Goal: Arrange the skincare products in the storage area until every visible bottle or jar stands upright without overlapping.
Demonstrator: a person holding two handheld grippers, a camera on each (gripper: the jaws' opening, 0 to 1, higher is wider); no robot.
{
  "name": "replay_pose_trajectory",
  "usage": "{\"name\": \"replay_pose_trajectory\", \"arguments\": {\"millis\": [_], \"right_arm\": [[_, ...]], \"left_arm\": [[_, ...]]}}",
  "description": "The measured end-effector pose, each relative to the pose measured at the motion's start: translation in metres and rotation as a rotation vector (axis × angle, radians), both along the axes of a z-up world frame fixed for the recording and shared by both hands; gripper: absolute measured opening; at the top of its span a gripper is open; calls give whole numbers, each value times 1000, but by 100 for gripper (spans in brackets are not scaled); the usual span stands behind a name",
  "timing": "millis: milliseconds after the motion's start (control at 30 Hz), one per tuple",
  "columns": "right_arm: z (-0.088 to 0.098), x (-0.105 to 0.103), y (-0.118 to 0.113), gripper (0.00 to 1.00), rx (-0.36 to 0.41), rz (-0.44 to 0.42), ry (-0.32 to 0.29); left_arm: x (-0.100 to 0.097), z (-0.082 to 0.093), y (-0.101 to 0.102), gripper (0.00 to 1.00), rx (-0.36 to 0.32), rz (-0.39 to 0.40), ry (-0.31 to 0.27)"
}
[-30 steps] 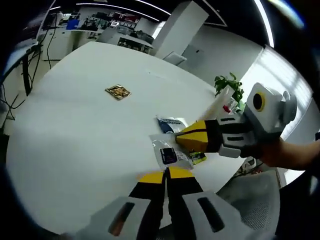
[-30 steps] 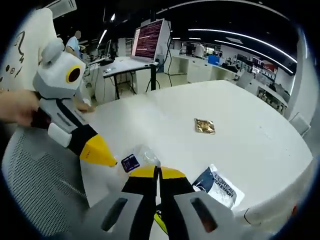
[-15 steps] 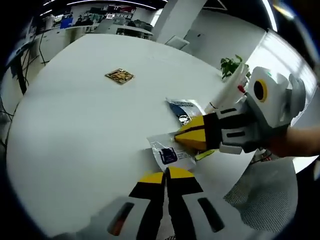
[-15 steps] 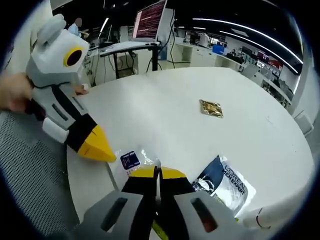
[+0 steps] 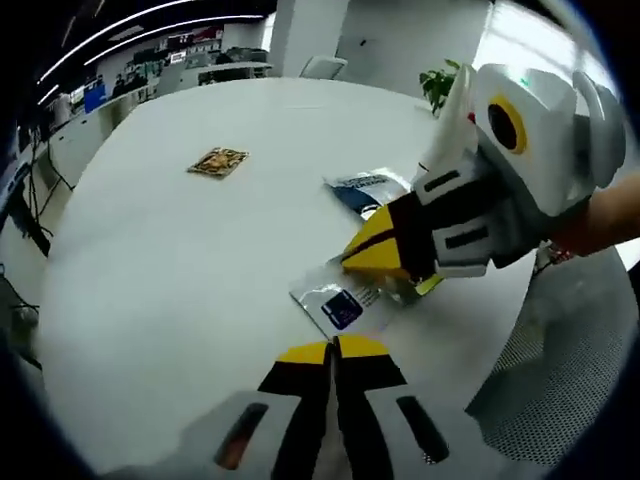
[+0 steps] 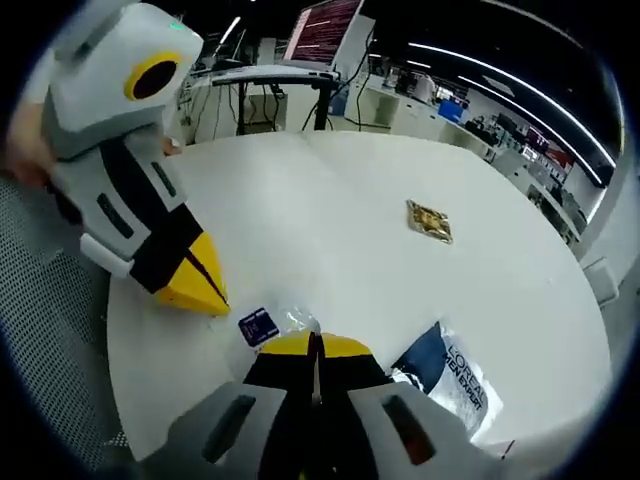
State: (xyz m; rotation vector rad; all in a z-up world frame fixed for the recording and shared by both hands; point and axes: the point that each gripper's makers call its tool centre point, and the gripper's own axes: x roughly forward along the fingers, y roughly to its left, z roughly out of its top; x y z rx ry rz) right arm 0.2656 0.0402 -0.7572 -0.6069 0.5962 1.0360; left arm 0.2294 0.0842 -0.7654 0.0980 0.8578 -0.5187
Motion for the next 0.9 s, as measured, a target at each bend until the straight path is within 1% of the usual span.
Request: {"name": "replay_pose_trajectory", "arguments": {"millis": [67,133,167,200,233,267,300,333,367,433,533,667,733,900], "right_arm": [[-1,1,0,1,0,-2,-1],[-2,2,1,1,0,-5,-1],[-2,2,0,1,1,-13,-1],[-2,2,0,1,5,-20,0],[-3,3,1,1,10,-30,0],[-3,4,1,1,11,-37,-1],[-4,3,1,1,10,-41,0],[-4,3,1,1,11,-47,-1],[-4,4,1,1,15,-57,-6],[-4,4,2,1,19,-76,-2],[-6,2,2,1,19,-78,0],[-6,1,4,1,17,-65,-2],[-6,1,4,1,16,-63,-2],[-7,1,6,1,20,-67,-2]], "left_arm": [[1,5,-1,9,9,-10,-25],[7,14,-6,19,6,-33,-83],[11,15,-6,21,11,-56,-109],[14,16,-9,20,28,-87,-141],[15,17,-12,19,45,-104,-153],[15,16,-16,17,64,-128,-159],[15,14,-20,17,102,-163,-162],[16,14,-22,19,125,-184,-167],[15,13,-28,21,144,-213,-170],[16,13,-32,23,159,-230,-170],[20,11,-32,24,168,-240,-172],[23,10,-31,28,176,-242,-173],[23,7,-30,28,180,-244,-164],[23,9,-29,28,176,-231,-155]]}}
